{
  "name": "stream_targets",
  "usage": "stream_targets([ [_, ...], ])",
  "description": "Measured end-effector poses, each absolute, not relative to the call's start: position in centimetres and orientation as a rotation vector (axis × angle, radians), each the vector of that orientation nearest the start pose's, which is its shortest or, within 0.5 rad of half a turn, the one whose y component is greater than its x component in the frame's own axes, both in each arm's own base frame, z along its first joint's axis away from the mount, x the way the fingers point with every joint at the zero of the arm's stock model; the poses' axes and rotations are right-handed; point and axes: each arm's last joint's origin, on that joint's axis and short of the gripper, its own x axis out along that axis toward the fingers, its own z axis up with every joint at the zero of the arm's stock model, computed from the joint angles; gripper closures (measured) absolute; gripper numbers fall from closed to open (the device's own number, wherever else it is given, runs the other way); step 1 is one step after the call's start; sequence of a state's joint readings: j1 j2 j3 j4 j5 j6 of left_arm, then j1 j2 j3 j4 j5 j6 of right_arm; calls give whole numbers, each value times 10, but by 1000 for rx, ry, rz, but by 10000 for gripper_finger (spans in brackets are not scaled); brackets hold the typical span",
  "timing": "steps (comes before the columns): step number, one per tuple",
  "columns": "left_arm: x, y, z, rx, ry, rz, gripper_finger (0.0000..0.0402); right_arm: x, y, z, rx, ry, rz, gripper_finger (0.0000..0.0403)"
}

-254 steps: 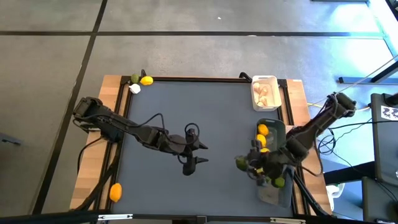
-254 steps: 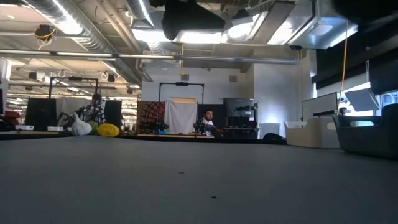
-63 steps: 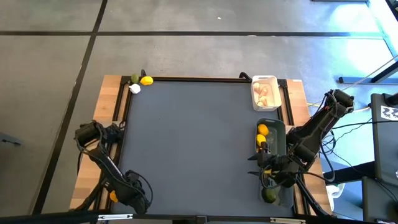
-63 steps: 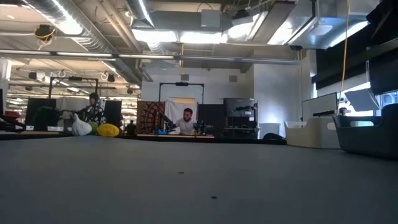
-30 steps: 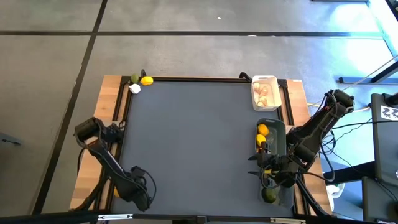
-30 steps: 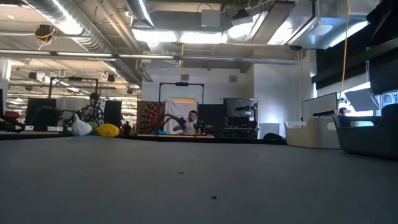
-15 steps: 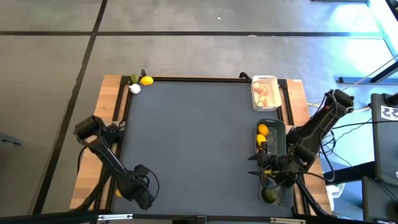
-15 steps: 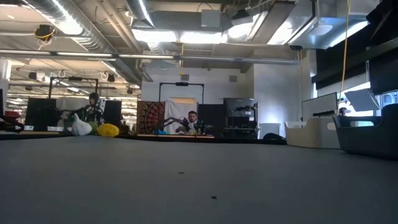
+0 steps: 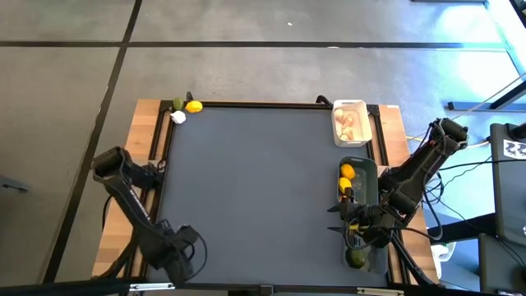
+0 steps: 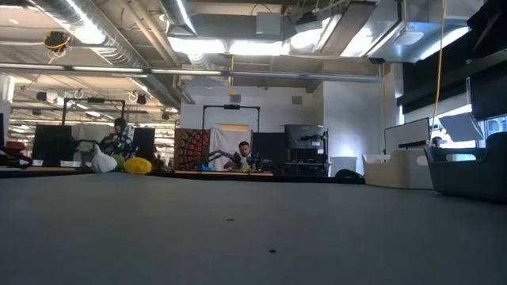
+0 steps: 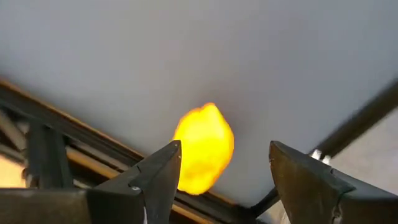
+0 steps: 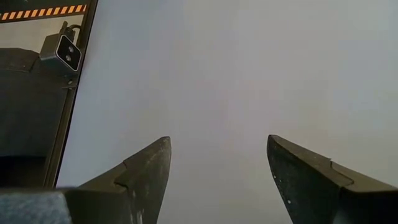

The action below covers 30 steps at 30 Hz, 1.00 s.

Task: Sort produce into baskets
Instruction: Put the yellow lemon into the gray bin

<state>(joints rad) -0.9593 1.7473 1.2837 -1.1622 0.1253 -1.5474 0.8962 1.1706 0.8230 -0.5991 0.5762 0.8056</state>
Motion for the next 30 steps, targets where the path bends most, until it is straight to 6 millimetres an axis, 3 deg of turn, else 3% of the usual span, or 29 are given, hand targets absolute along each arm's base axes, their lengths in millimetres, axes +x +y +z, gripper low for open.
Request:
stream_targets([
  [5, 152, -268, 198, -395, 1664, 368, 165, 151, 163, 245, 134, 753, -5, 139],
  [13, 130, -267, 180, -347, 1673, 411, 164, 150, 163, 244, 118, 760, -6, 139],
  [26, 122, -256, 155, -302, 1668, 414, 165, 150, 163, 244, 121, 761, -7, 139],
  [30, 123, -255, 153, -313, 1665, 423, 196, 150, 162, 244, 119, 762, -8, 139],
])
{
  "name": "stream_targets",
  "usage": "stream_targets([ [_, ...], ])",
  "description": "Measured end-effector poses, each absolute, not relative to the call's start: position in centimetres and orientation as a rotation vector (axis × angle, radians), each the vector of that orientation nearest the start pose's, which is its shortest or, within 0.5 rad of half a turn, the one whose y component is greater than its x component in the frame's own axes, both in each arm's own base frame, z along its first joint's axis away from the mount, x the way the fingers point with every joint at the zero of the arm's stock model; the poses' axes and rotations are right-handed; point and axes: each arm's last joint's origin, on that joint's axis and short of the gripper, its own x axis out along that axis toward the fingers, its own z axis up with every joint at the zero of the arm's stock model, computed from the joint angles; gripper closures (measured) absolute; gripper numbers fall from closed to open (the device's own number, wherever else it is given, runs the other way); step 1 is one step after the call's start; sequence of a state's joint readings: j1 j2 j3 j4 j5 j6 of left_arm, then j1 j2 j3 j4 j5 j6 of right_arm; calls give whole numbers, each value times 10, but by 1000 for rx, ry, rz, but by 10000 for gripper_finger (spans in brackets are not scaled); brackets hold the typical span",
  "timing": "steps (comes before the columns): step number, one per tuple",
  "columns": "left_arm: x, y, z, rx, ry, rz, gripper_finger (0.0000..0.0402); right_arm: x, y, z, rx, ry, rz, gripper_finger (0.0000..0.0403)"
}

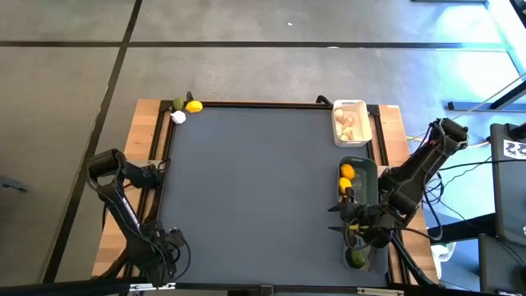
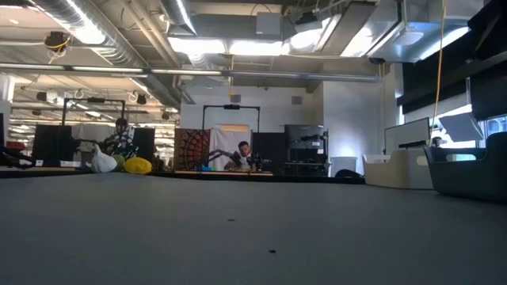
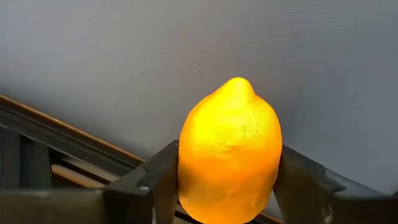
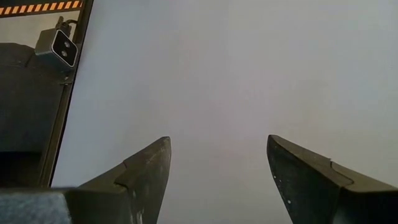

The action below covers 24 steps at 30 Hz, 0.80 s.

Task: Sort produce into baskets
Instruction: Put the yellow lemon into the gray bin

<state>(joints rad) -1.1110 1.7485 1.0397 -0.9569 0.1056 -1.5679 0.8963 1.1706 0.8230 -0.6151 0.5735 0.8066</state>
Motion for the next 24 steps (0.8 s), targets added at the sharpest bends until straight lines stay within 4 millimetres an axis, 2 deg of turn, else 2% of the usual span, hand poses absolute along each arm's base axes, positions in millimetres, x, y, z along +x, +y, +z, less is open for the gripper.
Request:
stream_targets([
  [5, 131, -254, 156, -335, 1655, 431, 208, 150, 162, 244, 118, 765, -7, 139],
  [12, 158, -252, 168, -352, 1583, 369, 208, 150, 163, 244, 120, 776, 3, 139],
  [24, 224, -230, 202, -305, 1407, 245, 203, 150, 163, 244, 126, 771, 5, 139],
])
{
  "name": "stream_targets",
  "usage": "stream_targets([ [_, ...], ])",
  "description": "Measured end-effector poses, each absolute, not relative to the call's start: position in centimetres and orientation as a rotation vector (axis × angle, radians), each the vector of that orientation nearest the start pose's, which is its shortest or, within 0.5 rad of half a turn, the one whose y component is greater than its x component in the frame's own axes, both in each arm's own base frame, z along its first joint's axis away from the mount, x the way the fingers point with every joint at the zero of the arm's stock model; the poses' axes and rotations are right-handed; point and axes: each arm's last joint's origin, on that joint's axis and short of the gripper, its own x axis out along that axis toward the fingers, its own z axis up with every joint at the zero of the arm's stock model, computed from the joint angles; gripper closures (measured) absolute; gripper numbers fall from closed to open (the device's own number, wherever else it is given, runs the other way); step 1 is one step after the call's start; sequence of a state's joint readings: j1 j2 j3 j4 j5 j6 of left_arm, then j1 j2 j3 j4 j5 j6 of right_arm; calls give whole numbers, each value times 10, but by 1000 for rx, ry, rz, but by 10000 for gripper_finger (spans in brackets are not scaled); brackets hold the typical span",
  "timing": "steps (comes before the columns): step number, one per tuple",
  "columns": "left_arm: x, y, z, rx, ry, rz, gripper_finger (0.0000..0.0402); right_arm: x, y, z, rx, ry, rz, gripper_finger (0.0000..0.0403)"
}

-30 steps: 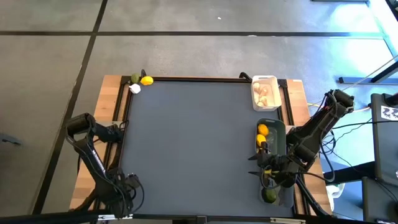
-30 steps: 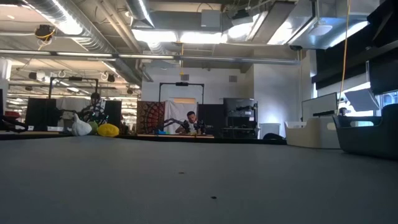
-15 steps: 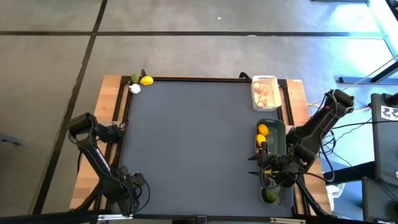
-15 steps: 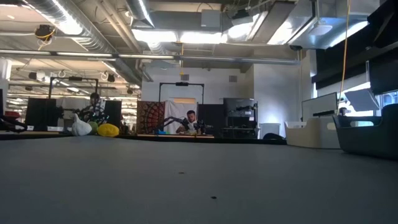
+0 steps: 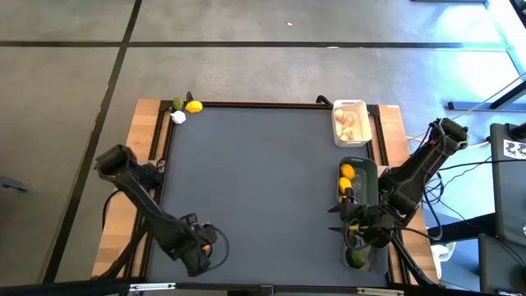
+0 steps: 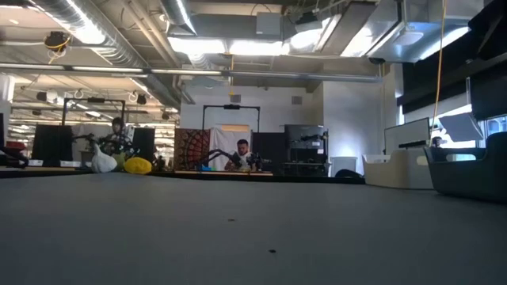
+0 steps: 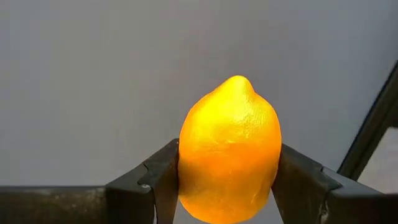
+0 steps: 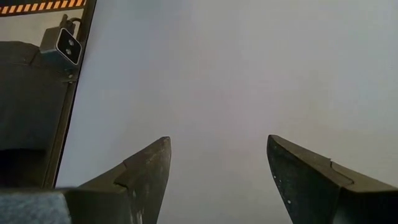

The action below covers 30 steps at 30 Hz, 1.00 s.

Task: Sort produce into baskets
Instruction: Put the yellow lemon into the gray bin

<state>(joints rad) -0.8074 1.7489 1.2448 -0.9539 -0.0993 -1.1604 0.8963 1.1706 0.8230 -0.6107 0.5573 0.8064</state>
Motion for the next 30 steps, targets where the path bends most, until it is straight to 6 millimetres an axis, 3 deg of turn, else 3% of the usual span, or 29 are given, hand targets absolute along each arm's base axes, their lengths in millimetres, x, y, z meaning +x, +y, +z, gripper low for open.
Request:
stream_targets([
  [12, 281, -207, 250, -136, 1122, 134, 202, 154, 164, 247, 84, 683, -34, 139],
  [20, 317, -190, 267, -73, 928, 28, 200, 161, 169, 254, -9, 554, -31, 139],
  [30, 351, -166, 283, 13, 693, -36, 199, 191, 170, 252, -108, 466, -51, 139],
])
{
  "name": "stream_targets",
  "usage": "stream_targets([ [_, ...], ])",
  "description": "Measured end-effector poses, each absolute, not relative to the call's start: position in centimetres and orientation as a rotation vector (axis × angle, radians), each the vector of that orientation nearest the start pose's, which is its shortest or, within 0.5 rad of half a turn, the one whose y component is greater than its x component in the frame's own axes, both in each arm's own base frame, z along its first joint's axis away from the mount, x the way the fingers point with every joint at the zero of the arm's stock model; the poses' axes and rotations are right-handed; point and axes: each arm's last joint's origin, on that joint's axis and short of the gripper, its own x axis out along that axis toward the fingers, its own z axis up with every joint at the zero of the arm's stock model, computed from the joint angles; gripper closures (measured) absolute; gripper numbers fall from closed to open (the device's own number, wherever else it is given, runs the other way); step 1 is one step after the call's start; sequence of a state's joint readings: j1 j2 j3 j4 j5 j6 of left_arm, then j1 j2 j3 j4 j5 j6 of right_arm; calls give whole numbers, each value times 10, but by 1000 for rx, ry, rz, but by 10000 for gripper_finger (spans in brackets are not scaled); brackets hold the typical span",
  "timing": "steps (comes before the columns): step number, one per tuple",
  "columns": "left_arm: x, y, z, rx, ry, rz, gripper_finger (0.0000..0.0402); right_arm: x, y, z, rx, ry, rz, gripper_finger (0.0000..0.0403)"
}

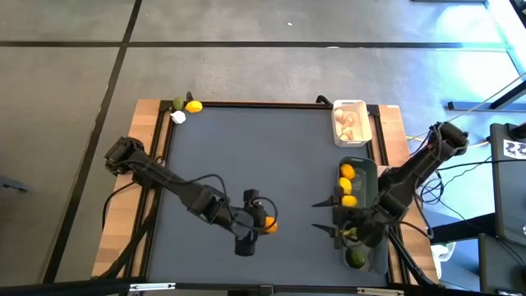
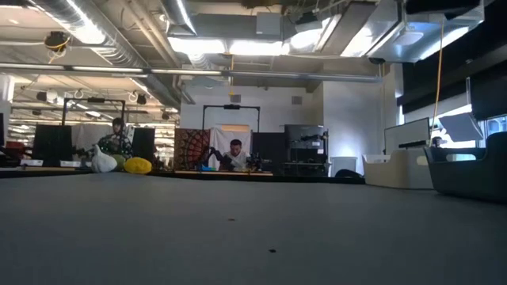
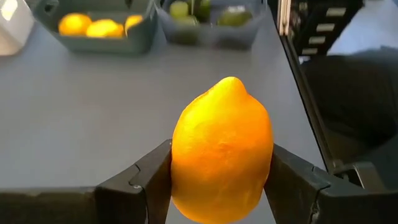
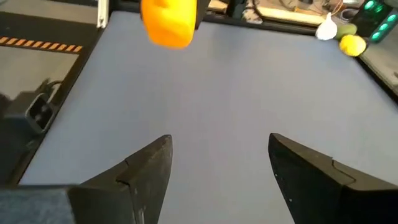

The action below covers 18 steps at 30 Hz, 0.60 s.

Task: Sort produce into baskets
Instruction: Put the yellow lemon into the gray bin

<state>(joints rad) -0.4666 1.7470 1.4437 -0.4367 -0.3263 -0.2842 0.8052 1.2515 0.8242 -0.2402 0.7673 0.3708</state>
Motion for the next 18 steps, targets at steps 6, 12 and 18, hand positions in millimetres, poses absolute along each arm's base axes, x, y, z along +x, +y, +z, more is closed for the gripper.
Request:
stream_targets([
  [6, 360, -154, 287, -11, 652, -6, 199, 211, 162, 249, -78, 464, -49, 139],
  [12, 367, -144, 290, -18, 602, 12, 198, 222, 159, 245, -67, 474, -23, 139],
  [18, 373, -137, 295, -5, 539, 33, 198, 227, 161, 243, -86, 459, -13, 139],
])
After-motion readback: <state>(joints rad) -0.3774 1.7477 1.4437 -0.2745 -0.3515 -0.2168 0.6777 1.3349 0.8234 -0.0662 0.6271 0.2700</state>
